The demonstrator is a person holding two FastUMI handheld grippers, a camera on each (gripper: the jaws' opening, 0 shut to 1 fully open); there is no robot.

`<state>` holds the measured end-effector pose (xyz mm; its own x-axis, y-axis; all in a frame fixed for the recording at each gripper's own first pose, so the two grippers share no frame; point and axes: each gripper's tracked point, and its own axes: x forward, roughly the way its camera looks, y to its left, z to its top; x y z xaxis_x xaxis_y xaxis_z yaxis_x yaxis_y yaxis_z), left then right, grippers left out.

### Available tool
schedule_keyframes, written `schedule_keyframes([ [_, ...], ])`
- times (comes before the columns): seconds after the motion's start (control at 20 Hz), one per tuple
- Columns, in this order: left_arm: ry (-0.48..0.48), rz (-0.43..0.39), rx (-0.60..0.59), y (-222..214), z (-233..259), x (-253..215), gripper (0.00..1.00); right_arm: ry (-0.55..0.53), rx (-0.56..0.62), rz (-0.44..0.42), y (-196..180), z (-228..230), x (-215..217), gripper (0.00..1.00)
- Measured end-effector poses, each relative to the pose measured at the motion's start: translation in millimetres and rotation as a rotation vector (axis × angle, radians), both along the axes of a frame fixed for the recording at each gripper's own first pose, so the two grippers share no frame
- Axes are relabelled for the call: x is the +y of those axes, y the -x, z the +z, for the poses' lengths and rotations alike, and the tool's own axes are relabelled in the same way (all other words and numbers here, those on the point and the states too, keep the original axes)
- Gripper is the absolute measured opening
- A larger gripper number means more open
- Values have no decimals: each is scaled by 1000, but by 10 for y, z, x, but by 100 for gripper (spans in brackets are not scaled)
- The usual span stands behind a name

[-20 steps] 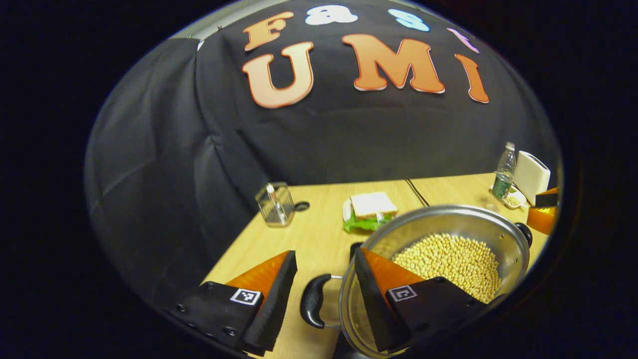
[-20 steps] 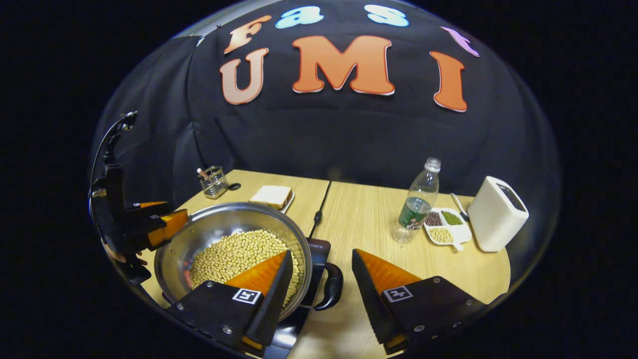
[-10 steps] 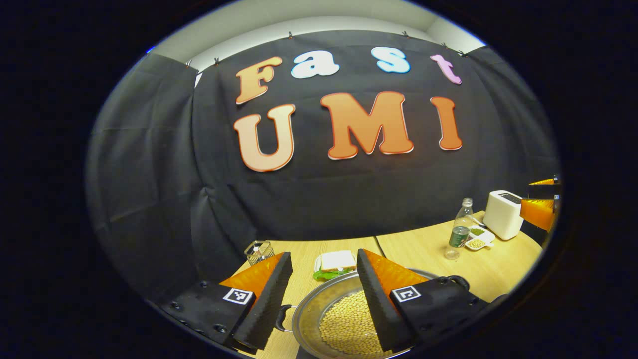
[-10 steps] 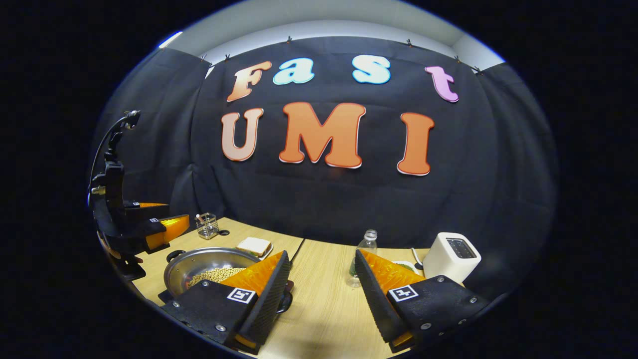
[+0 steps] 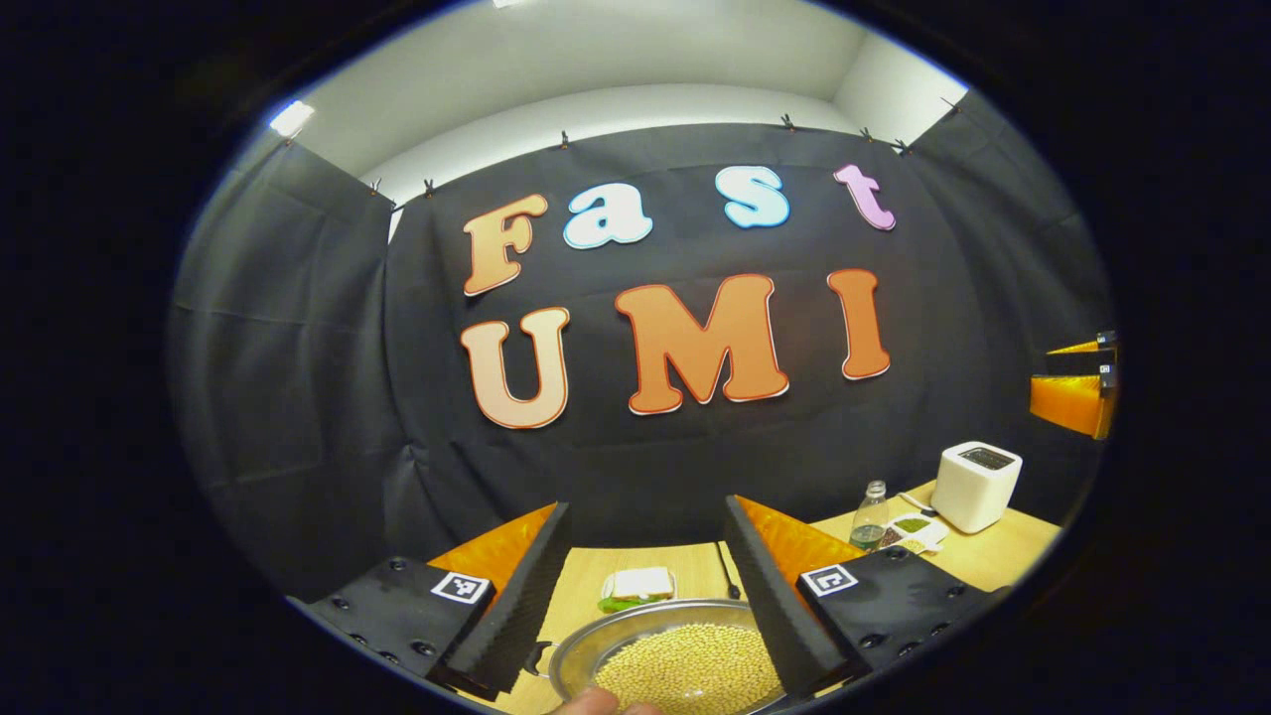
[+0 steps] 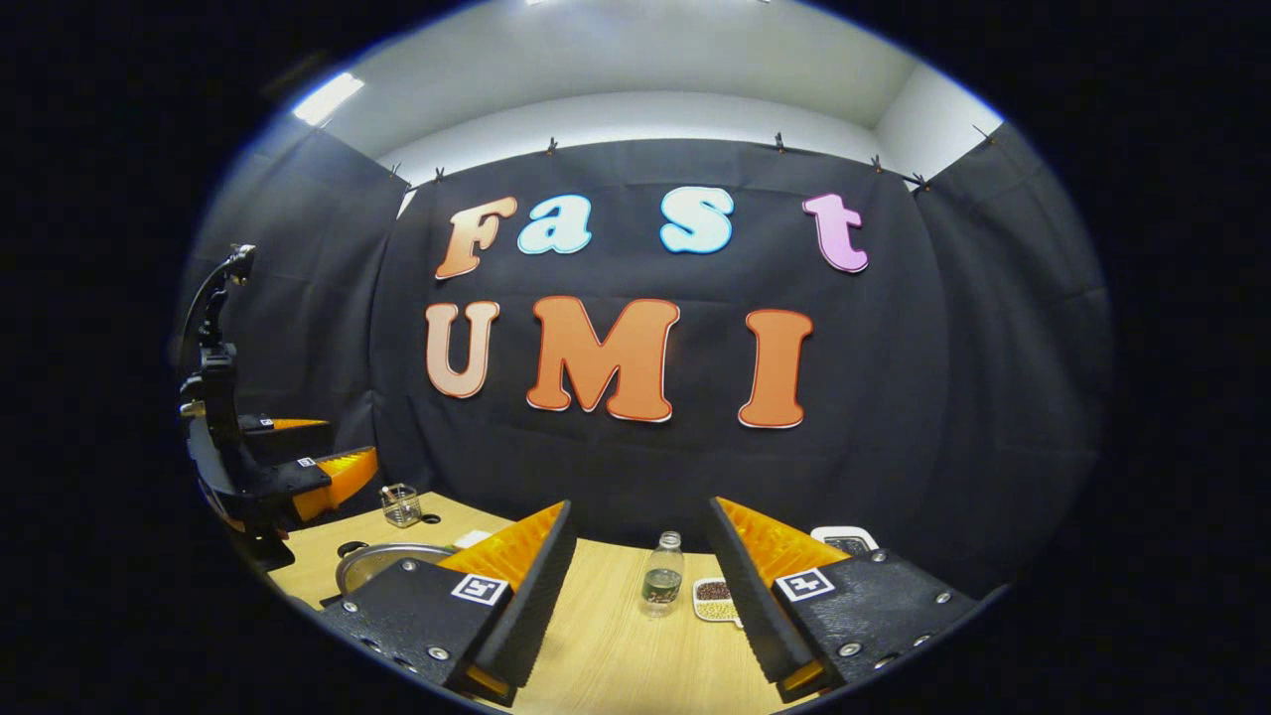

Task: First push the handle of the pot to place it horizontally, then grasp the pot with both hands and set it on the induction cooktop.

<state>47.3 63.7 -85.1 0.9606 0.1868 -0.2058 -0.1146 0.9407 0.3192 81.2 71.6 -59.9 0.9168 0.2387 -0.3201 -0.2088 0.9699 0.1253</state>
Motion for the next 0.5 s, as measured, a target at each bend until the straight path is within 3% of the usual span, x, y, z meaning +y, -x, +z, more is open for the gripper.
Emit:
schedule_keyframes([
  [0.2,78,13,-68,-20,266,-106,100,-82,27,-10,49,93,-225,86],
  [0.25,85,19,-81,-5,310,-115,100,-108,27,-10,67,121,-285,91],
  [0.3,85,20,-89,6,351,-132,100,-115,18,-16,39,138,-361,87],
  [0.35,83,21,-96,1,390,-155,100,-105,1,-26,12,170,-470,92],
  [0.4,85,21,-111,5,443,-181,100,-87,-19,-37,-26,210,-566,87],
  [0.5,107,18,-150,-5,544,-239,100,-57,-55,-49,-83,319,-649,89],
])
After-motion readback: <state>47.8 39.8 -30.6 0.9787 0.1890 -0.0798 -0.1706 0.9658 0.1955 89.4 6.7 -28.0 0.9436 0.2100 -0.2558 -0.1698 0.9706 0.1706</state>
